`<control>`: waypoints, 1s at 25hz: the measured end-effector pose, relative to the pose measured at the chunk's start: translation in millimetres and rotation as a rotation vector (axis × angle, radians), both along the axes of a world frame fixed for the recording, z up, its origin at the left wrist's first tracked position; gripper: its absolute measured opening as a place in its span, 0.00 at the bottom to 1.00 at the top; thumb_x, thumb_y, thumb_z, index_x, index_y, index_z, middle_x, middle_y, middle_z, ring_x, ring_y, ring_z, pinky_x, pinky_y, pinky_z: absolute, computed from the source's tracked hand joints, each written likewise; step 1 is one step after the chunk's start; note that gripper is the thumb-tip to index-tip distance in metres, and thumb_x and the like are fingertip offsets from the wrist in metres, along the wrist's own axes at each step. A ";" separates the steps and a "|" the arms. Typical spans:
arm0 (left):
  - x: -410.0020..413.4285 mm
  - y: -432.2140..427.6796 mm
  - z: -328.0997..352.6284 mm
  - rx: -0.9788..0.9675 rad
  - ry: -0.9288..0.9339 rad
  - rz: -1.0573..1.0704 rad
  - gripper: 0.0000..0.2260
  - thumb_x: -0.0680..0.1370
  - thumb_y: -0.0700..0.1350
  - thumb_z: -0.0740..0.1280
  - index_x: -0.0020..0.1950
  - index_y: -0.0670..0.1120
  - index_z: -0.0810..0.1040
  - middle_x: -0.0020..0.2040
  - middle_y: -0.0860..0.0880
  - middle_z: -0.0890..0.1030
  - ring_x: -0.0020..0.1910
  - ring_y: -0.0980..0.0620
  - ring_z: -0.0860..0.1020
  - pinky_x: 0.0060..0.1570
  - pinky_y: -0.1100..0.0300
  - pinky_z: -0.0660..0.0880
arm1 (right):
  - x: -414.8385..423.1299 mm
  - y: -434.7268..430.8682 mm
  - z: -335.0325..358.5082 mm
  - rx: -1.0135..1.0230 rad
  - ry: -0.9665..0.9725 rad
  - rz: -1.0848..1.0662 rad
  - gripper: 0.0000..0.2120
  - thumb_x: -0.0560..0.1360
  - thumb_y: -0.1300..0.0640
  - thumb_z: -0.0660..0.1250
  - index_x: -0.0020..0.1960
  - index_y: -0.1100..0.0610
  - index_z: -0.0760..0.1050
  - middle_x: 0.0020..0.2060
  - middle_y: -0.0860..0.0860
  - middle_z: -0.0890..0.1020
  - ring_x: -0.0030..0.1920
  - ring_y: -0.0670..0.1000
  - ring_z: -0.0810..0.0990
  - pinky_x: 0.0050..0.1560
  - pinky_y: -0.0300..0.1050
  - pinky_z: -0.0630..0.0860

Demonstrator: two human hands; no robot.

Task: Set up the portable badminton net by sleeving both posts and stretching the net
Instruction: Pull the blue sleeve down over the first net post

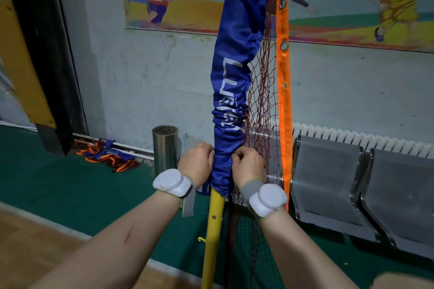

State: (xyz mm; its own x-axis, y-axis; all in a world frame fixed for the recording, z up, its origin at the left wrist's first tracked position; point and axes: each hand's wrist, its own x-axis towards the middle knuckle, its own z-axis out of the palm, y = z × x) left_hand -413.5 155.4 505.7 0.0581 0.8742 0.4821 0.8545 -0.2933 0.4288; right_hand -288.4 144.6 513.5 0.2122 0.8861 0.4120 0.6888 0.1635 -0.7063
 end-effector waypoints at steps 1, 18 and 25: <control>0.1 0.0 -1.4 -0.010 0.023 0.002 0.12 0.80 0.44 0.55 0.55 0.42 0.76 0.55 0.42 0.77 0.53 0.40 0.77 0.49 0.51 0.73 | 0.4 -0.4 -1.2 -0.013 -0.018 0.010 0.09 0.76 0.63 0.59 0.45 0.64 0.77 0.45 0.60 0.81 0.45 0.61 0.78 0.43 0.50 0.74; -5.0 -4.2 4.5 0.015 -0.097 -0.012 0.14 0.80 0.47 0.57 0.62 0.44 0.73 0.56 0.42 0.75 0.53 0.41 0.77 0.51 0.51 0.73 | 14.1 -5.1 -3.7 -0.044 0.012 -0.031 0.11 0.76 0.60 0.58 0.54 0.63 0.75 0.47 0.60 0.81 0.42 0.55 0.76 0.42 0.45 0.72; -2.6 -1.8 11.2 0.016 -0.027 -0.029 0.12 0.80 0.44 0.57 0.52 0.39 0.78 0.51 0.40 0.78 0.51 0.39 0.76 0.49 0.50 0.72 | 3.9 -1.0 2.1 -0.057 -0.024 -0.005 0.09 0.77 0.60 0.60 0.47 0.63 0.76 0.44 0.61 0.81 0.44 0.59 0.78 0.42 0.46 0.72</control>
State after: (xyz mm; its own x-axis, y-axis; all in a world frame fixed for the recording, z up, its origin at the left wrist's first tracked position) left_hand -416.0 153.6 516.9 0.0698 0.8646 0.4976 0.8338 -0.3245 0.4467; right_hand -284.5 143.6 515.6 0.2078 0.9072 0.3657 0.7064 0.1195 -0.6977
